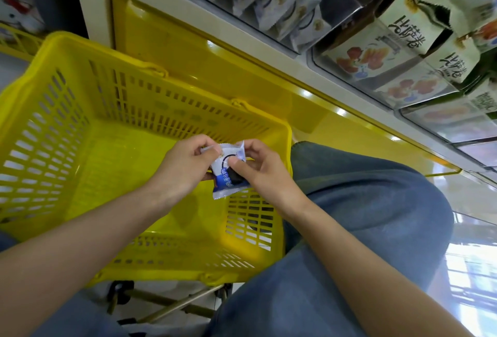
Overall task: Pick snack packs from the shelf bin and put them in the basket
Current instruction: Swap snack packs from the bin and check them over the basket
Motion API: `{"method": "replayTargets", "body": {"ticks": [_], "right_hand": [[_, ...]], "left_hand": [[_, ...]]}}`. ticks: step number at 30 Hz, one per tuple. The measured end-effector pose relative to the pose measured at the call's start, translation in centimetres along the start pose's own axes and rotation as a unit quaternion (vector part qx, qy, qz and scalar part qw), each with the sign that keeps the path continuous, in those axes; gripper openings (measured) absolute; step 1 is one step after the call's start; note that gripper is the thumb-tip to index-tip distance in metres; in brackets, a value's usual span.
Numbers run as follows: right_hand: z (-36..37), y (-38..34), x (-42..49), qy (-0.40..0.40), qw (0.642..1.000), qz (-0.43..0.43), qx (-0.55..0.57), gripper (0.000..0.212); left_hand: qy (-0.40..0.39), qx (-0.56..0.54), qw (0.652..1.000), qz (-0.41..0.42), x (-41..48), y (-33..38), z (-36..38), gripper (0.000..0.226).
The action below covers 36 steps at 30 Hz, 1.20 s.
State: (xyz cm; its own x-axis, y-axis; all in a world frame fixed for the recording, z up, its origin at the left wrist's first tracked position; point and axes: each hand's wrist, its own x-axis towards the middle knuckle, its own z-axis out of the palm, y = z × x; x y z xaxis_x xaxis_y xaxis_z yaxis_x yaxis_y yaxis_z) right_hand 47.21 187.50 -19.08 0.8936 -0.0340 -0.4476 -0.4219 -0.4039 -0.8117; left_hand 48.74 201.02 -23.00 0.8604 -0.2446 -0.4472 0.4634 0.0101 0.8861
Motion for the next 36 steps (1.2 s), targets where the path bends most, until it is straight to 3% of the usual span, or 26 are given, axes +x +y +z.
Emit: {"method": "replayTargets", "body": {"ticks": [4, 8, 14, 16, 21, 24, 27, 29, 32, 36], "right_hand": [[0.1, 0.0, 0.1, 0.01, 0.998, -0.041, -0.055, 0.004], [-0.1, 0.1, 0.2, 0.034, 0.997, -0.038, -0.052, 0.019], [-0.3, 0.6, 0.4, 0.038, 0.997, -0.059, -0.044, 0.01], [-0.3, 0.8, 0.3, 0.057, 0.987, -0.104, -0.111, 0.004], [-0.3, 1.4, 0.0, 0.086, 0.931, -0.23, -0.271, 0.014], [-0.2, 1.2, 0.1, 0.121, 0.953, -0.187, -0.207, 0.007], [-0.3, 1.0, 0.4, 0.141, 0.981, -0.084, -0.101, 0.015], [-0.5, 0.8, 0.6, 0.143, 0.988, -0.045, -0.049, 0.013], [-0.3, 0.7, 0.6, 0.119, 0.993, -0.016, 0.0, 0.008], [0.0, 0.2, 0.5, 0.043, 0.996, -0.006, 0.082, 0.023]], "left_hand": [[0.006, 0.067, 0.997, 0.039, 0.2, -0.1, -0.2, 0.025], [0.009, 0.143, 0.986, 0.084, -0.1, -0.1, -0.2, 0.026], [-0.006, 0.111, 0.99, 0.087, -0.2, 0.4, -0.2, 0.018], [-0.008, 0.086, 0.994, 0.073, -0.1, 0.2, -0.2, 0.019], [-0.019, 0.033, 0.999, 0.016, 0.4, -0.3, -0.2, 0.021], [0.004, 0.051, 0.998, 0.034, 0.6, -0.5, 0.0, 0.008], [0.06, 0.172, 0.979, 0.094, 0.7, -0.8, -0.2, 0.025], [0.05, 0.226, 0.964, 0.131, 0.4, -0.8, -0.2, 0.022], [-0.004, 0.185, 0.979, 0.089, -0.2, -0.7, 0.6, 0.016], [-0.039, 0.157, 0.986, 0.044, 0.0, -0.8, 0.5, 0.038]]}}
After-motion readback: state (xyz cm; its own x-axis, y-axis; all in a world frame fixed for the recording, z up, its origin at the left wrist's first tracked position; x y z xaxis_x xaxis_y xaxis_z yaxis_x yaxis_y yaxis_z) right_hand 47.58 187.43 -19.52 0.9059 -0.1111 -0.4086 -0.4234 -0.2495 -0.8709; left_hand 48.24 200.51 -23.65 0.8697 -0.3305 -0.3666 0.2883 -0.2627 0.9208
